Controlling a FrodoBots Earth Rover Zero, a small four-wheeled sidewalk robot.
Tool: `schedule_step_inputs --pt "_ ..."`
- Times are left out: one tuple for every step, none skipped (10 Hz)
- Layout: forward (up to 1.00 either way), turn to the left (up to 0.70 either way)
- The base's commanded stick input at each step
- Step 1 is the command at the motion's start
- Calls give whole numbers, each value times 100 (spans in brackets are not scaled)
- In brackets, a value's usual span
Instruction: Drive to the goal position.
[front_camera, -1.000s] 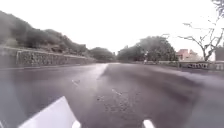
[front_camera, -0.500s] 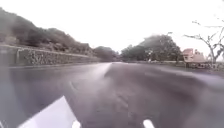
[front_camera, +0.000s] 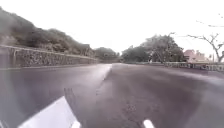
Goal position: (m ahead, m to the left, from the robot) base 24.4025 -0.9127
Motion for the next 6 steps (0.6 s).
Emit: schedule_step_inputs --pt "100 0" --pt "100 0" --pt "100 0" --pt "100 0" --pt "100 0" --pt "100 0"
